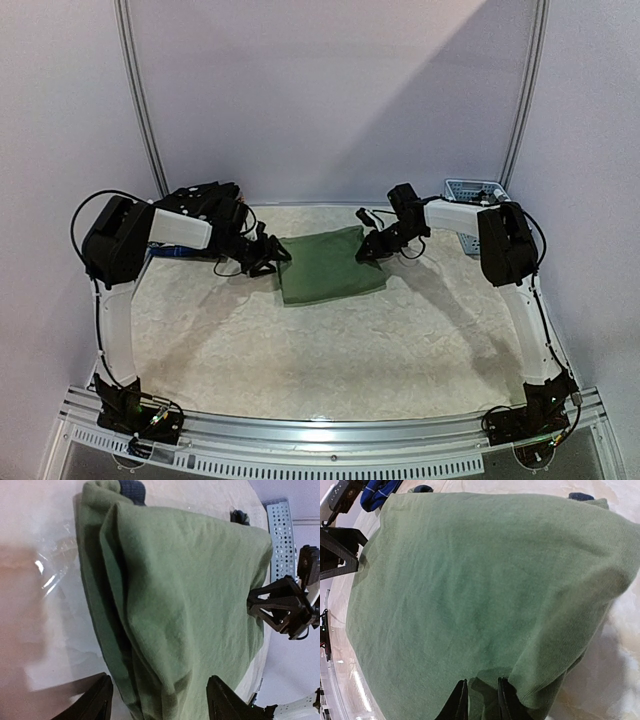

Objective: Fold and stack the mixed laundry pile
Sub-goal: Pick up the square-folded tank top from the center of the board.

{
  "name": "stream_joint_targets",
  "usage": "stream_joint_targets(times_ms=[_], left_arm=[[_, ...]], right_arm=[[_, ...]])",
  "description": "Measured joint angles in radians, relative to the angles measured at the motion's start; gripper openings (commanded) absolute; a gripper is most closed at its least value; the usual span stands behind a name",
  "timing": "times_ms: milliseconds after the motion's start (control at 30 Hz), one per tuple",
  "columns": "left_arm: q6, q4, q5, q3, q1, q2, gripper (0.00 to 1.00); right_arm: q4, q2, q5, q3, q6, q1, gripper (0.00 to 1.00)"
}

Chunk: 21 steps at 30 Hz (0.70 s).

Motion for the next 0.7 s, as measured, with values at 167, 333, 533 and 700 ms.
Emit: stream_joint_targets(times_ms=[167,333,533,700], left_arm=[[-0.011,0.011,0.035,-0.013,-0.001,-0.001,0.65],[-0.026,0.009,0.045,-0.013,-0.006,0.001,0.58],[-0.063,0.050,0.065,-0.003,-0.009,0.027,0.53],[-0.110,0.146,0.097,0.008,-0.010,0.068,0.44]], right_arm=[[0.000,0.001,-0.002,0.000,0.001,0.000,0.20],[0.001,0.002,-0.009,0.000,0.019,0.000,0.20],[0.002,0.002,-0.014,0.000,0.033,0.000,0.19],[0.002,0.003,-0.016,0.000,0.034,0.000,0.19]])
